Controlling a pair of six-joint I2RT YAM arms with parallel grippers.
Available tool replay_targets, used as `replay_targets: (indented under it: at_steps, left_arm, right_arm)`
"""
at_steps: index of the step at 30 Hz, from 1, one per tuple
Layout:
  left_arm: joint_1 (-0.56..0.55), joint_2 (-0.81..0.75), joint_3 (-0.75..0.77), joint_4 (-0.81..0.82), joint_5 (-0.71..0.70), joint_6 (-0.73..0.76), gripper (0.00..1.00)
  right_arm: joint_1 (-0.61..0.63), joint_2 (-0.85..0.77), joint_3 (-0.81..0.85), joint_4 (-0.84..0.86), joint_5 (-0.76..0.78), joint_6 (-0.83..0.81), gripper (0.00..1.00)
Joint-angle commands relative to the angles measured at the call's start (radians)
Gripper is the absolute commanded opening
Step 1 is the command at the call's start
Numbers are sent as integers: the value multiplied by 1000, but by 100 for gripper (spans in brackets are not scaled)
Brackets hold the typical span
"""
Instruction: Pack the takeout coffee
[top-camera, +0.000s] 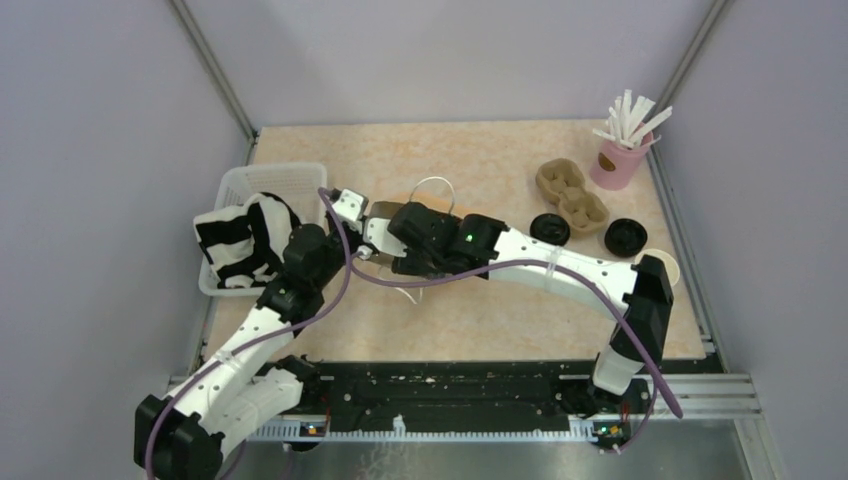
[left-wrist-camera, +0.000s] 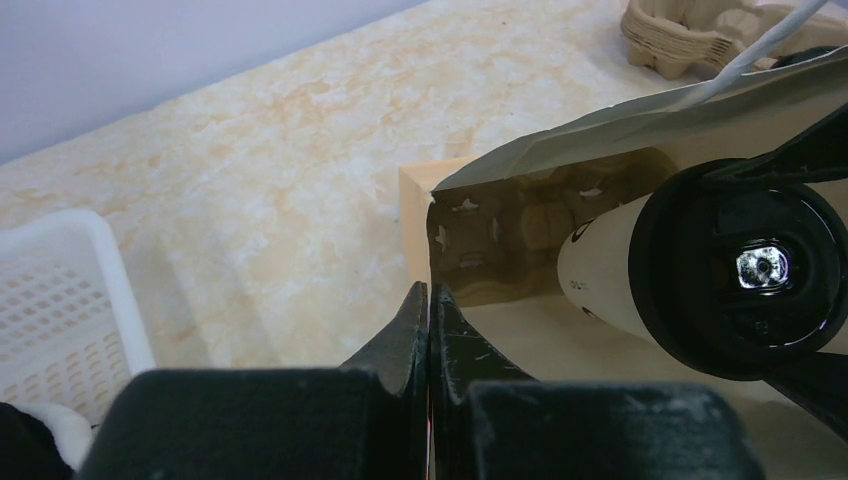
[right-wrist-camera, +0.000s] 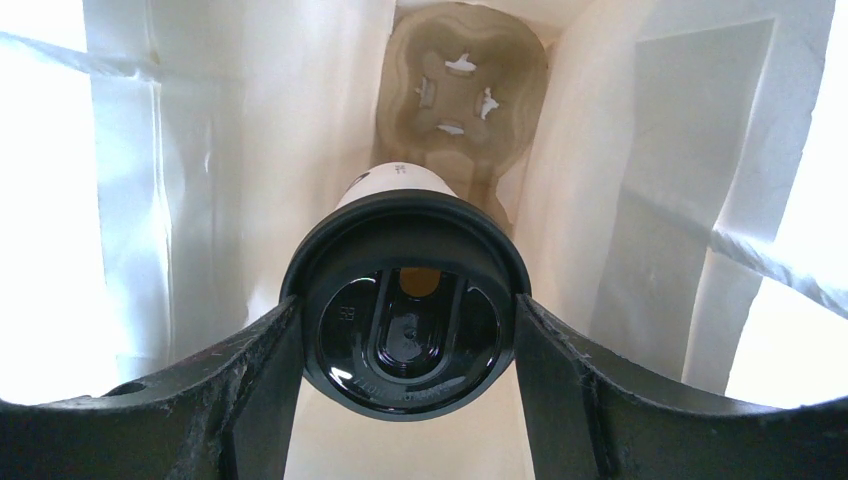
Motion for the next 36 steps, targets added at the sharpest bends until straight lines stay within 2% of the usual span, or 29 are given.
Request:
replay_targets:
  at_steps: [1,7,11,15,18,23,27,31,36]
  left_arm:
    - [-3,26,-17,215,-14,55,0]
    - [-3,0,-44,191,36,48,0]
    - [-3,-19,-53,163,40,40,0]
    - [-5,-26,-74,167,35,16,0]
    - [-4,-10,-72,180,23,1,0]
    - [-5,22,-61,179,12,-18,0]
    - [-6,20,-44,131,-11,-25,0]
    - [-6,17,-24,88,-53,-30,0]
    - [-9,16,-12,84,-93,-30,0]
  right_arm:
    - [1,9,-28,113,93,-75,28]
    - [-86,-23,-82,153,5,-154,28]
    - [-111,-90,-228,281,-34,-293,28]
    - [-130,-114,-289,338,-89,-323,25]
    - [-130,-85,-246,282,-128,-293,24]
    - [-142,-81,-236,336,-113,-275,24]
    - [-151,-61,-168,331,-142,-271,24]
    - [-151,-10,-28,232,-178,-253,25]
    - [-152,55,45,164,-176,-271,25]
